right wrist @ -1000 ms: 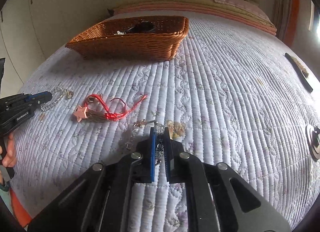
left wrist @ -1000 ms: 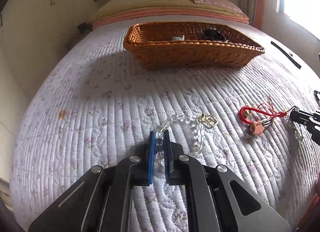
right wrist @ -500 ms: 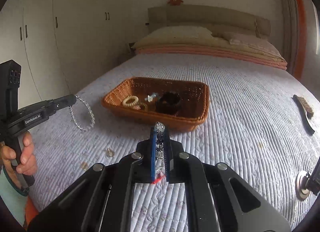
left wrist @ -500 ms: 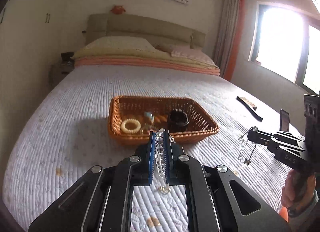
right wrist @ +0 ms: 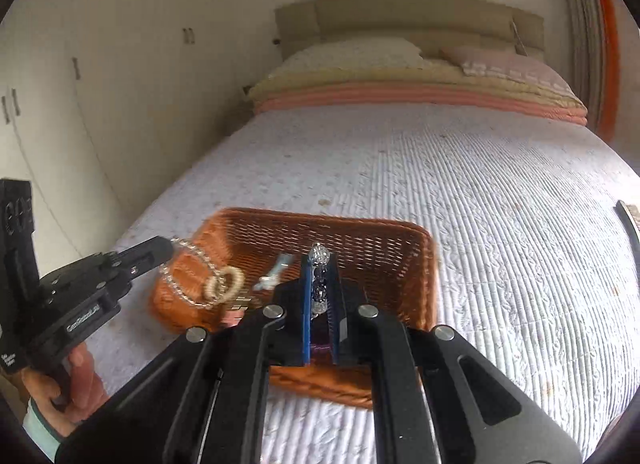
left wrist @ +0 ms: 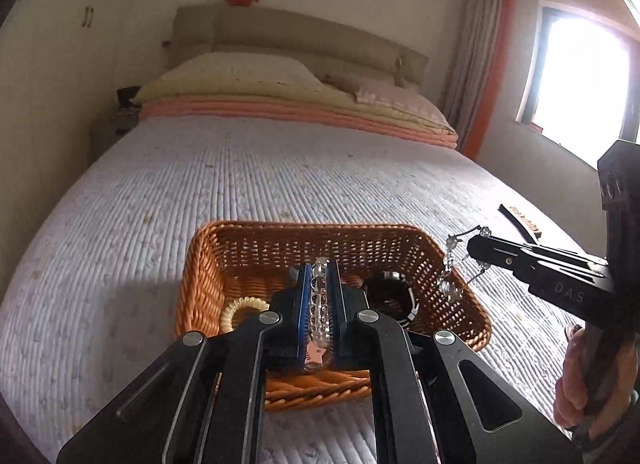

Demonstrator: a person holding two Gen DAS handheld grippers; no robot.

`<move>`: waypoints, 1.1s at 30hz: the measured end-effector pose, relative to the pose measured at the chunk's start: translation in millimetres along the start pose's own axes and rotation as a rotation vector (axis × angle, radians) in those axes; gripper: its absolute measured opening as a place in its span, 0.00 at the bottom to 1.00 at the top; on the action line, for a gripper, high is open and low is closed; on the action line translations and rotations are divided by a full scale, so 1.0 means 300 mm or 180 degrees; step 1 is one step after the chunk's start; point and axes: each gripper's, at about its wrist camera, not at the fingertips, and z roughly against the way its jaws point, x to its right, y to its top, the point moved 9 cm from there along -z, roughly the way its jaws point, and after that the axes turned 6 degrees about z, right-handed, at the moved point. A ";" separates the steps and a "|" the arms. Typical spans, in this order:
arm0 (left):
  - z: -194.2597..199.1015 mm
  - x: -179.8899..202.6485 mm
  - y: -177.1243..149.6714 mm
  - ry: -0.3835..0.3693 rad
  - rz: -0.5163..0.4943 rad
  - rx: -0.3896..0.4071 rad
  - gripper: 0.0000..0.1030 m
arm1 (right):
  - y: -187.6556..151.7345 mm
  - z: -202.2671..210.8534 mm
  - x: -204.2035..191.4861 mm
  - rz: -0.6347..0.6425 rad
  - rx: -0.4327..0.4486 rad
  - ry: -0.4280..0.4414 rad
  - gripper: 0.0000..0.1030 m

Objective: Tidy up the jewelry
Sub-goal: 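Carry the bracelet and silver charm over the basket and open both tools, then grasp the red cord keychain with the right tool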

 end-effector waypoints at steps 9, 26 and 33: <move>-0.121 -0.051 -0.108 0.0089 0.0019 -0.0317 0.06 | -0.093 -0.163 0.076 -0.0012 -0.0437 -0.0169 0.05; 0.240 -0.029 -0.081 0.0013 0.0043 -0.0044 0.43 | -0.187 0.064 -0.040 -0.0165 -0.0417 0.0100 0.48; 0.429 -0.027 -0.153 -0.0027 0.0059 0.0055 0.47 | -0.304 0.209 -0.233 0.0256 -0.0354 0.0290 0.48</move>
